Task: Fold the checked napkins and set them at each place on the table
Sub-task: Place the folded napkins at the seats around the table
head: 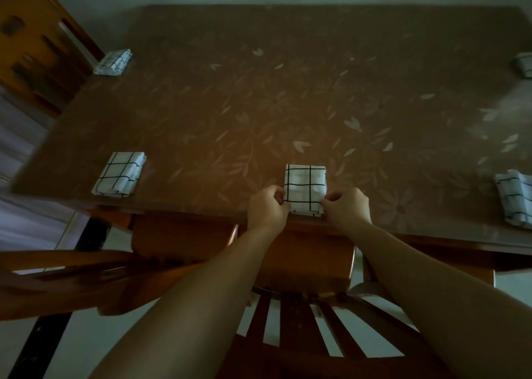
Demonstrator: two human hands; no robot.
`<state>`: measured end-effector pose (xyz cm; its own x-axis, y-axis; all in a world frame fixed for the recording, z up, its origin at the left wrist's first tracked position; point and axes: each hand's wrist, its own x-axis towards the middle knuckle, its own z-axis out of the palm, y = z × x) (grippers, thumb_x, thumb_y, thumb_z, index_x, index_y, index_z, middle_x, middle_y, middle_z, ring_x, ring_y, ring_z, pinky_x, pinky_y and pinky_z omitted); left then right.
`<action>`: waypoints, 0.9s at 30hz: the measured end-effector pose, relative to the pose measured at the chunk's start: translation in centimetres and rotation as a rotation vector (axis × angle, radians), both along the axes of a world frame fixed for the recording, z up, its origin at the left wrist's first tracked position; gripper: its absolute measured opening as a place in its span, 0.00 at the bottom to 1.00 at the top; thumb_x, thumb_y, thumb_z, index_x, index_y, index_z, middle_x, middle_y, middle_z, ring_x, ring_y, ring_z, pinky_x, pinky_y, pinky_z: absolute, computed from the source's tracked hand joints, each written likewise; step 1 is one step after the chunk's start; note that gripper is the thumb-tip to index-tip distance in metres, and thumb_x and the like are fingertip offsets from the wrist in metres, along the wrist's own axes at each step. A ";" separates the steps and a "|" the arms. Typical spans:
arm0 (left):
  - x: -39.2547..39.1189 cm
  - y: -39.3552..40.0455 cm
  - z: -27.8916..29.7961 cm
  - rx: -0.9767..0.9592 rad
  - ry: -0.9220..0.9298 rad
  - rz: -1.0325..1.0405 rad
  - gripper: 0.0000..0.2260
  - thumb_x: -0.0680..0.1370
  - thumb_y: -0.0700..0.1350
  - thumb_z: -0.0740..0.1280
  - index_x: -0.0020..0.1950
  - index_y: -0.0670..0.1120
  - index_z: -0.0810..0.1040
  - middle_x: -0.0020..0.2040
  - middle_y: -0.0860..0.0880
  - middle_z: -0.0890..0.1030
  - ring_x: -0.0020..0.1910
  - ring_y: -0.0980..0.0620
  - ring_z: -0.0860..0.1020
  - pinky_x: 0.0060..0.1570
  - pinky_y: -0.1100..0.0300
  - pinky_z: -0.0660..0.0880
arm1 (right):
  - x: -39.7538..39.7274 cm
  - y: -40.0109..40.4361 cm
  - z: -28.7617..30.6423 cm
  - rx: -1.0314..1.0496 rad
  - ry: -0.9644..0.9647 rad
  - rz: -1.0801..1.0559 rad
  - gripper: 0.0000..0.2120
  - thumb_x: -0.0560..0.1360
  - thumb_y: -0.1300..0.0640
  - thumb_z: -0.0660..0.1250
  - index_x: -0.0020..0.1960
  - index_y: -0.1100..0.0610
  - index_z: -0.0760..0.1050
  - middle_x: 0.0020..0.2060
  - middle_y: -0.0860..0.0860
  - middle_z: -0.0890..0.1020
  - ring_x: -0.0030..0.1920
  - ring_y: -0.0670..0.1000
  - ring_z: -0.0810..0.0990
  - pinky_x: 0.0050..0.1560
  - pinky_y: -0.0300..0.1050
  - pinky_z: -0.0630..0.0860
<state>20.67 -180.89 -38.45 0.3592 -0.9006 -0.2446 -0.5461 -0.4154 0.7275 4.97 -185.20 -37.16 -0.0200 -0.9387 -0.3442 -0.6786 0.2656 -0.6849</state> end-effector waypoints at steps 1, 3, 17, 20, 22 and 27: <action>0.0 0.0 0.0 -0.003 -0.004 0.003 0.11 0.76 0.42 0.71 0.58 0.45 0.79 0.46 0.53 0.78 0.47 0.54 0.77 0.42 0.66 0.71 | 0.0 -0.1 -0.1 -0.007 -0.001 0.002 0.06 0.75 0.63 0.67 0.42 0.58 0.82 0.35 0.52 0.83 0.37 0.51 0.84 0.41 0.48 0.83; -0.1 -0.1 -0.3 -0.010 -0.008 0.020 0.12 0.75 0.42 0.71 0.58 0.45 0.79 0.46 0.52 0.79 0.47 0.54 0.78 0.43 0.65 0.72 | -0.1 -0.1 -0.2 -0.010 0.003 0.014 0.07 0.74 0.63 0.66 0.41 0.59 0.82 0.35 0.53 0.83 0.37 0.52 0.84 0.40 0.49 0.84; -1.4 2.7 6.9 -0.058 -0.320 -0.109 0.19 0.73 0.52 0.71 0.64 0.53 0.74 0.61 0.51 0.76 0.59 0.49 0.74 0.54 0.51 0.76 | -6.2 2.1 5.7 -0.172 0.159 0.132 0.04 0.73 0.52 0.63 0.45 0.49 0.77 0.41 0.46 0.81 0.40 0.48 0.78 0.39 0.45 0.74; -3.9 3.5 10.2 -0.049 -0.361 -0.215 0.24 0.70 0.54 0.73 0.65 0.55 0.72 0.62 0.50 0.74 0.60 0.48 0.73 0.55 0.51 0.74 | -11.0 3.9 9.3 -0.193 0.287 0.155 0.17 0.72 0.43 0.56 0.53 0.49 0.77 0.49 0.46 0.80 0.48 0.51 0.78 0.46 0.45 0.72; -6.5 4.0 12.4 -0.094 -0.356 -0.288 0.26 0.69 0.54 0.74 0.65 0.54 0.72 0.64 0.50 0.73 0.63 0.47 0.71 0.59 0.50 0.72 | -14.8 6.2 11.5 -0.201 0.414 0.148 0.19 0.71 0.41 0.54 0.54 0.49 0.75 0.51 0.48 0.78 0.53 0.54 0.78 0.52 0.50 0.74; -14.2 6.4 16.2 -0.190 -0.328 -0.414 0.28 0.71 0.59 0.71 0.69 0.53 0.70 0.68 0.50 0.70 0.68 0.48 0.67 0.64 0.51 0.69 | -23.9 12.8 16.8 -0.276 0.520 0.002 0.22 0.73 0.43 0.61 0.64 0.47 0.70 0.58 0.49 0.77 0.58 0.55 0.77 0.57 0.53 0.74</action>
